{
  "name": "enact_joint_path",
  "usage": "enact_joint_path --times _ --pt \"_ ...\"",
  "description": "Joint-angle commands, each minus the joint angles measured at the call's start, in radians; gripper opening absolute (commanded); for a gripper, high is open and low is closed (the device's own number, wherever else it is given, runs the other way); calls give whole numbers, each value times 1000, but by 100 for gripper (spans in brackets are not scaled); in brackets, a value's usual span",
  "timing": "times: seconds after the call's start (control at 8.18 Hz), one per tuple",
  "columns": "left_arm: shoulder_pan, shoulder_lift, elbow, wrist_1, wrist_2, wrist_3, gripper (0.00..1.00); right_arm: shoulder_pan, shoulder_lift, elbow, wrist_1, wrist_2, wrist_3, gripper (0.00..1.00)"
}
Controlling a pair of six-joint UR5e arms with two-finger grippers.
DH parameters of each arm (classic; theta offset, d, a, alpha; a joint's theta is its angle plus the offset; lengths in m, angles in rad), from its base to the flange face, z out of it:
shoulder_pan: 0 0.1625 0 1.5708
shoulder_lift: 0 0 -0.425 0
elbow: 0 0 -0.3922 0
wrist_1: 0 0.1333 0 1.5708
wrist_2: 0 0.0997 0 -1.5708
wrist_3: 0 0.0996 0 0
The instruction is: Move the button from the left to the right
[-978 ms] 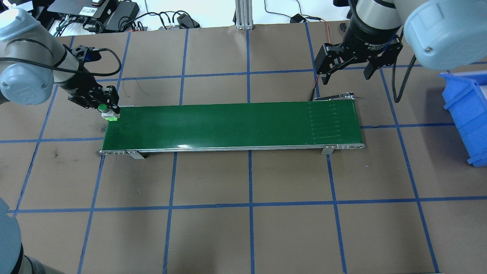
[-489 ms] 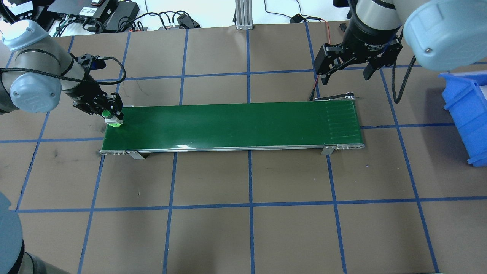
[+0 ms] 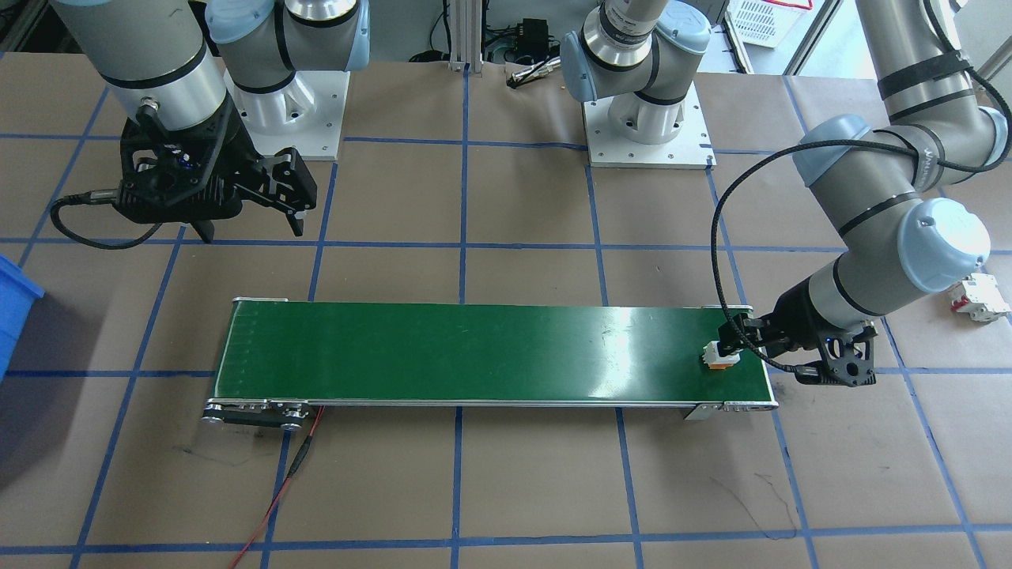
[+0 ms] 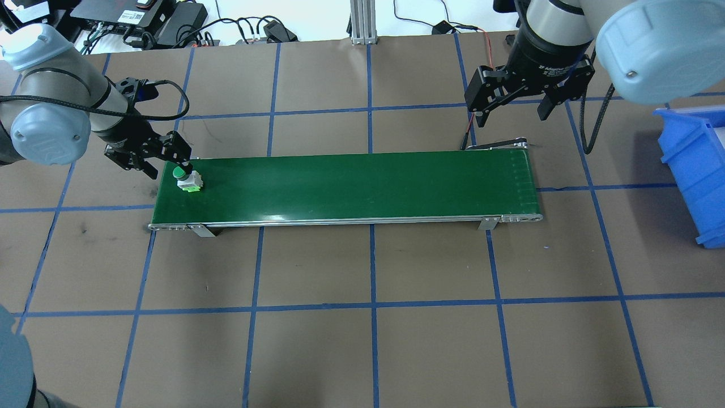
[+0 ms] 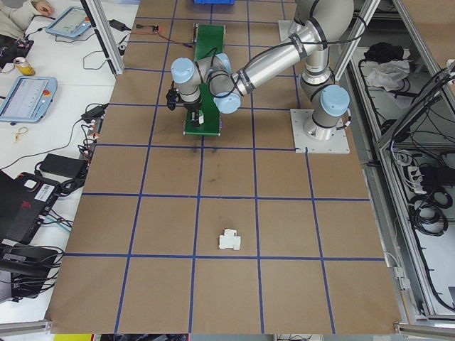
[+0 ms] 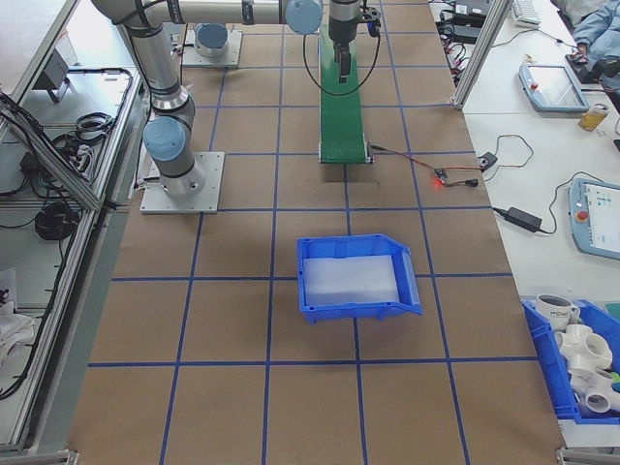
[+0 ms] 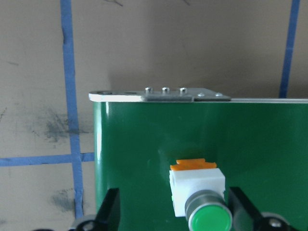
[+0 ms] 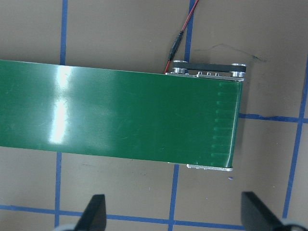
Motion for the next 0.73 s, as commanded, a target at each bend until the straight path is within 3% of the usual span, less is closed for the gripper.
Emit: enact_joint_path --times 0.0,0.24,0.37,0.49,0.61 --pt "-123 135 11 -170 -1 -254 100 0 6 0 -11 3 2 100" --pt "-194 249 24 -281 0 -342 100 0 98 8 -96 8 2 100" --pt "-194 280 27 -281 0 -341 100 0 124 27 -133 52 3 100" --pt "-191 306 27 -293 17 -338 100 0 135 58 -175 69 5 100" --pt "-194 331 30 -306 79 -330 100 0 149 98 -239 69 5 100"
